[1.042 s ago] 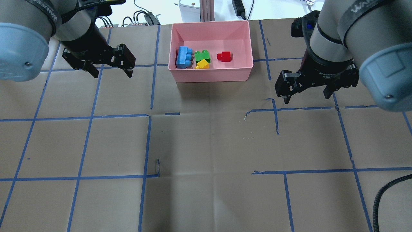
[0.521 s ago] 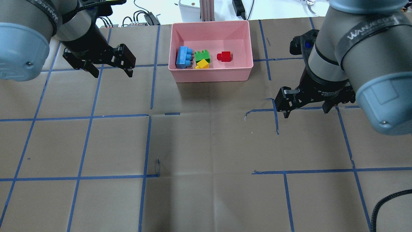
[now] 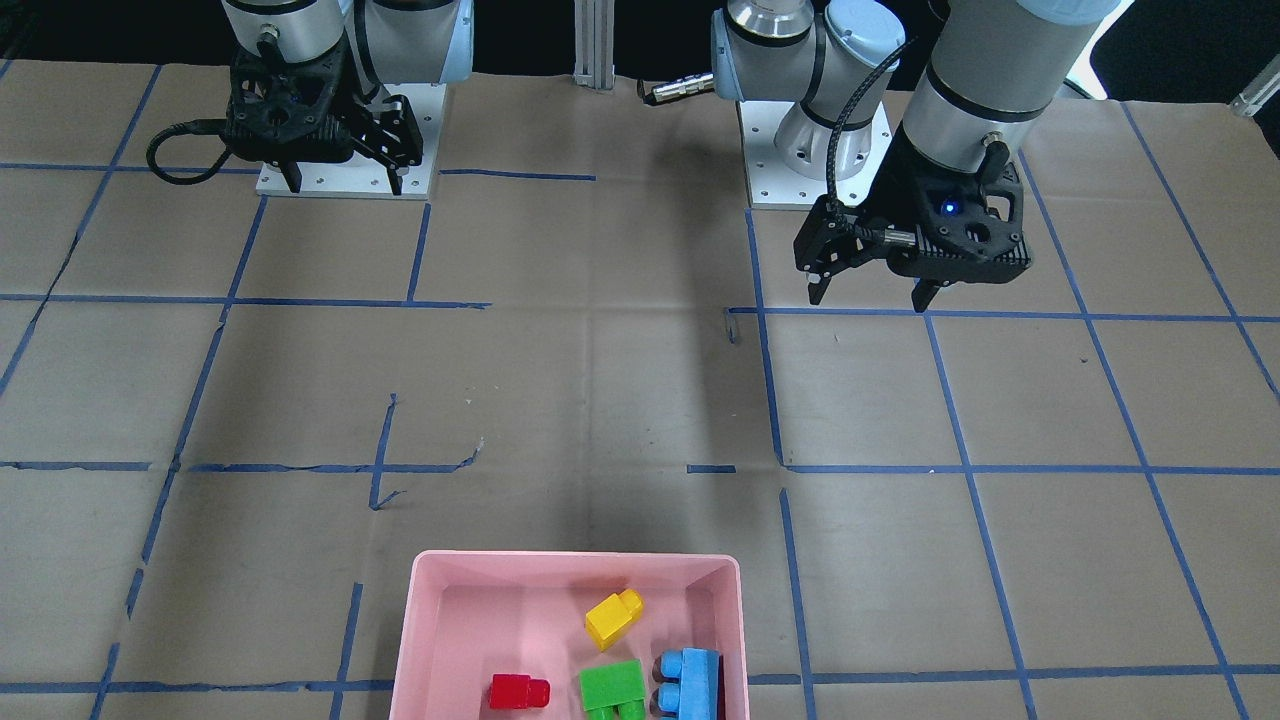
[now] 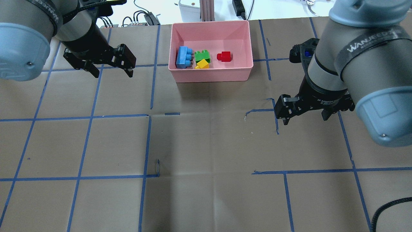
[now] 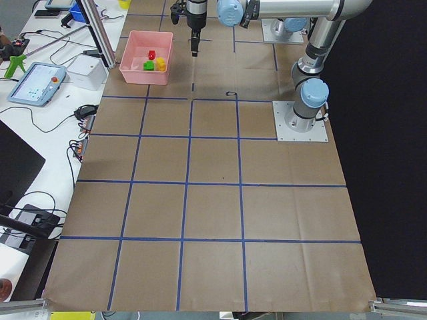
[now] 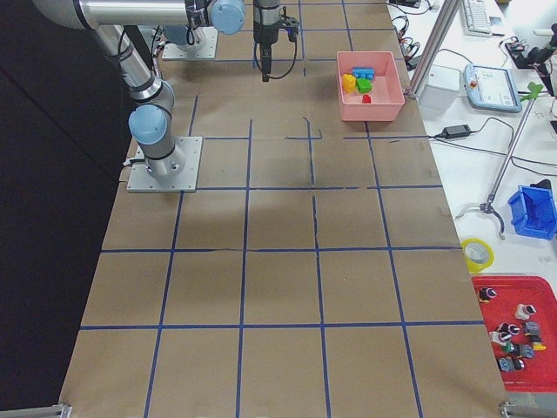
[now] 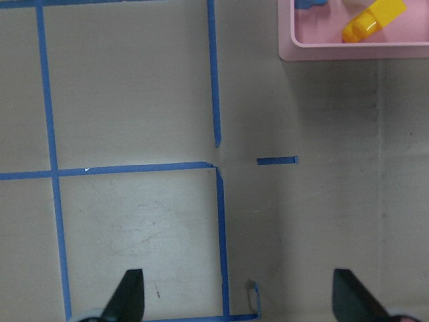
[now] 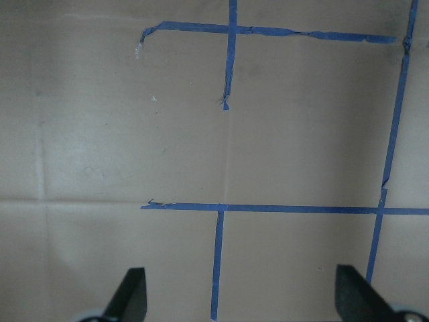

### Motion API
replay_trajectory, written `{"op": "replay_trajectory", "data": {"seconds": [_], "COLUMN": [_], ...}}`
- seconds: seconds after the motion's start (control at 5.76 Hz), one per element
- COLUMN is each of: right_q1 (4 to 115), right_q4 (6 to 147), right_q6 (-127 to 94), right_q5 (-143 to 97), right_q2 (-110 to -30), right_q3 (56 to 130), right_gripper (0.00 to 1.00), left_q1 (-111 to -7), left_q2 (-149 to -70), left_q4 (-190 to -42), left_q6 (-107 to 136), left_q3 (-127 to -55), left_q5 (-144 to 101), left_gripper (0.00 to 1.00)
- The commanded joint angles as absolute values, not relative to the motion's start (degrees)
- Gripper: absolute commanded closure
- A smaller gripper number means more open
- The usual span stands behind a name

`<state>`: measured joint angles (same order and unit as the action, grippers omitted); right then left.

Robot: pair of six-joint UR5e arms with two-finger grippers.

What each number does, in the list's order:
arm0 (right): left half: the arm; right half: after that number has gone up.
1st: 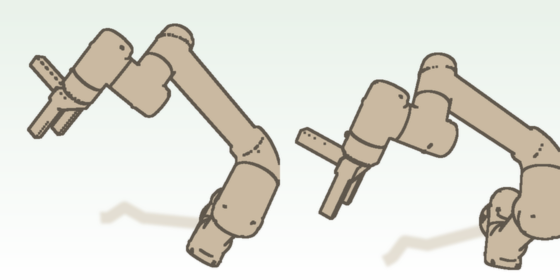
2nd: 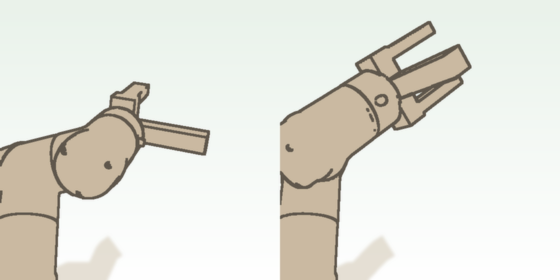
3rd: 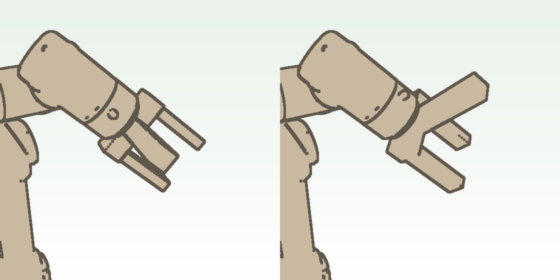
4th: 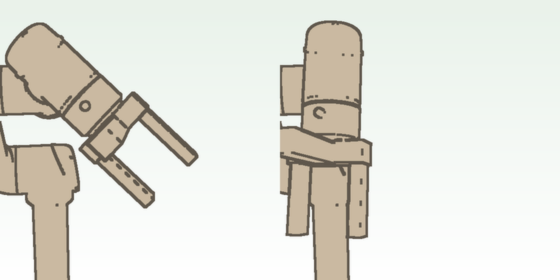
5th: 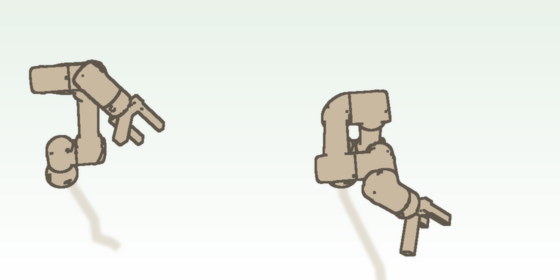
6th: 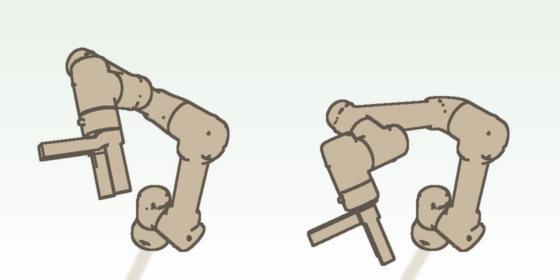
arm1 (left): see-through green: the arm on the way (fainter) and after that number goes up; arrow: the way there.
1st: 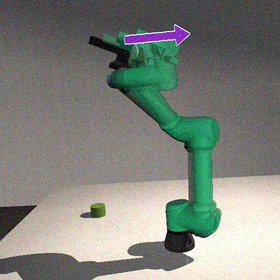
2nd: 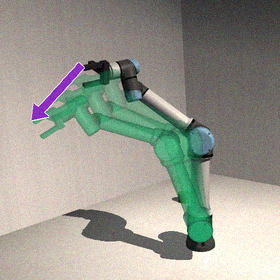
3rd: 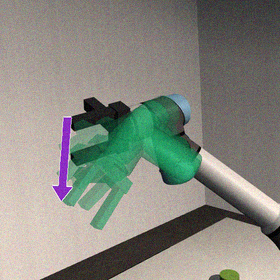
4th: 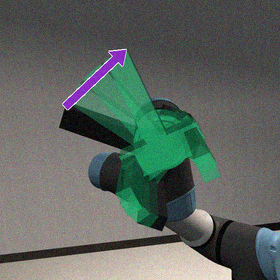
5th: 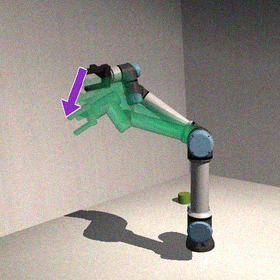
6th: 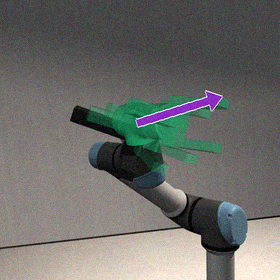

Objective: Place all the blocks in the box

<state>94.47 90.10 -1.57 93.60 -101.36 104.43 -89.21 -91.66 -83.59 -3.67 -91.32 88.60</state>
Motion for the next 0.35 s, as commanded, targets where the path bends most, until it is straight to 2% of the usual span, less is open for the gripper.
{"op": "replay_trajectory", "data": {"seconds": [0.0,0.17], "right_q1": [94.48,94.48], "right_q4": [90.09,90.09], "right_q6": [-1.58,-1.58], "right_q5": [93.52,93.43], "right_q2": [-101.43,-101.51], "right_q3": [104.50,104.59], "right_gripper": [0.00,0.00], "left_q1": [-89.21,-89.21], "left_q2": [-91.67,-91.32], "left_q4": [-83.58,-83.58], "left_q6": [-3.78,-3.78], "left_q3": [-91.58,-91.41], "left_q5": [88.59,88.59], "left_gripper": [0.01,0.01]}}
